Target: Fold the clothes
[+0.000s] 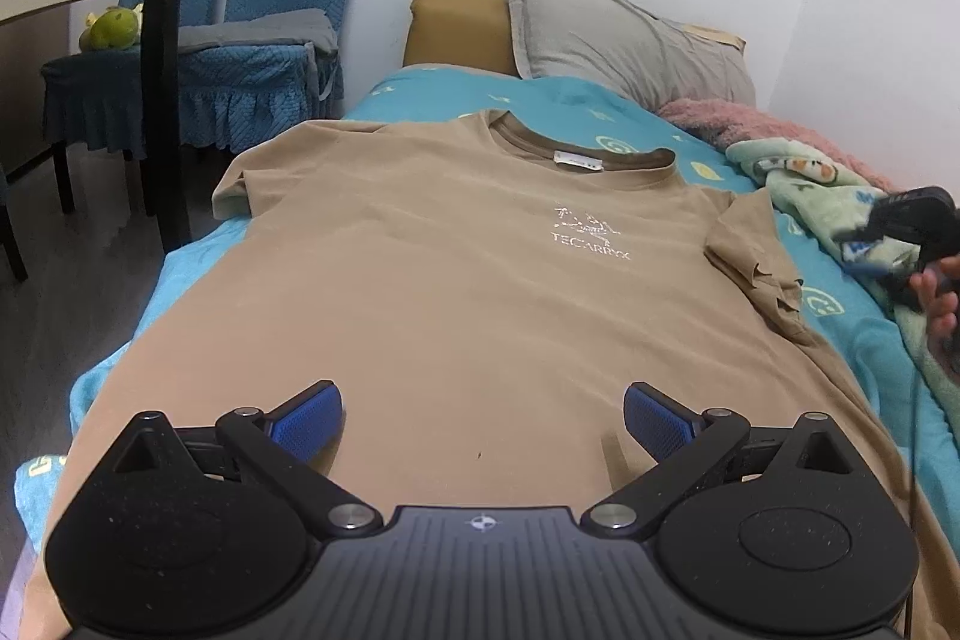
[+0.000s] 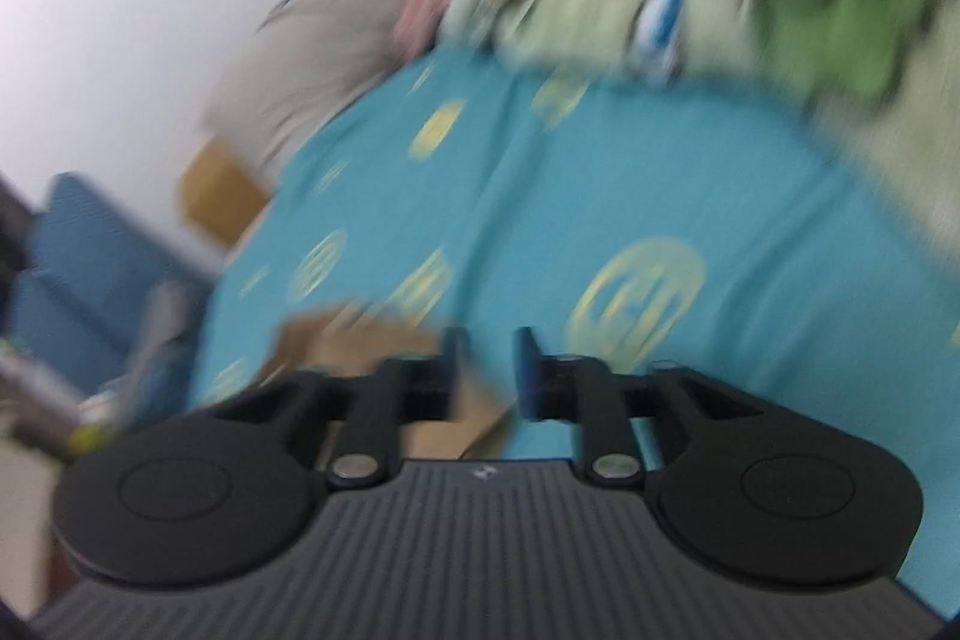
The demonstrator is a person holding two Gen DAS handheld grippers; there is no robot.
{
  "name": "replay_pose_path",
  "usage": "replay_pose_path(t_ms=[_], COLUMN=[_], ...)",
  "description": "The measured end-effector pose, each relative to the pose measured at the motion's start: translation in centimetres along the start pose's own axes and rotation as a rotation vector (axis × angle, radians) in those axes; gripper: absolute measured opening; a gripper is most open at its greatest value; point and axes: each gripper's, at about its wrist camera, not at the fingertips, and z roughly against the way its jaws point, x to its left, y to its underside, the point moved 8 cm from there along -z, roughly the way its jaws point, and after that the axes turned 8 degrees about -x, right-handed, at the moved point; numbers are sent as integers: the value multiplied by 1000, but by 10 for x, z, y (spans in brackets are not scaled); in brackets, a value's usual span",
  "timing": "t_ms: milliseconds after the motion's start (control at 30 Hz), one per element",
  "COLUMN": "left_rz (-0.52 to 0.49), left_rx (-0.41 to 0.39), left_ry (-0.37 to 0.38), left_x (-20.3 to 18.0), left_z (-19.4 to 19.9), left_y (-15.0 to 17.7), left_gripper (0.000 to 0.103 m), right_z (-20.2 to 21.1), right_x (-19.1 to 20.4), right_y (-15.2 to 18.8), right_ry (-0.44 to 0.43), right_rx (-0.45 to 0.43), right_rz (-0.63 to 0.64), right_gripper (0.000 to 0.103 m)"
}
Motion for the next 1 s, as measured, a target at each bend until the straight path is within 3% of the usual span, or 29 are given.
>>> replay_pose_path(t_ms=[33,67,233,367,433,467,500,633,800,1000], left_rz=[8,15,23,8,-3,-4,-4,-14,-10,-43], left_rx=[3,6,-2,-3,6,16,24,29,29,17], left_ry=[-2,-4,-17,-15,-15,-11,-4,28,71,75], left_x=[2,3,6,5,4,4,2,-5,-14,-20], left_z=[2,3,12,10,5,3,1,-1,3,5], left_y=[1,1,2,4,6,8,10,11,12,13], left_gripper=[101,101,101,101,101,101,101,101,101,101], right_z=[2,4,-12,-43,-56,-62,-63,-45,-19,0], right_x=[0,0,-9,-11,0,7,11,17,-10,-75], right_y=[6,12,31,36,39,38,34,-5,-61,-79], right_ry=[-4,-8,-10,-46,-70,-54,-36,-14,114,282], right_rx=[5,11,18,-26,-30,-24,-25,-158,-330,-345], right_rz=[-28,-56,-130,-152,-81,-29,-1,62,140,79], right_gripper=[88,91,90,65,50,24,14,12,10,13])
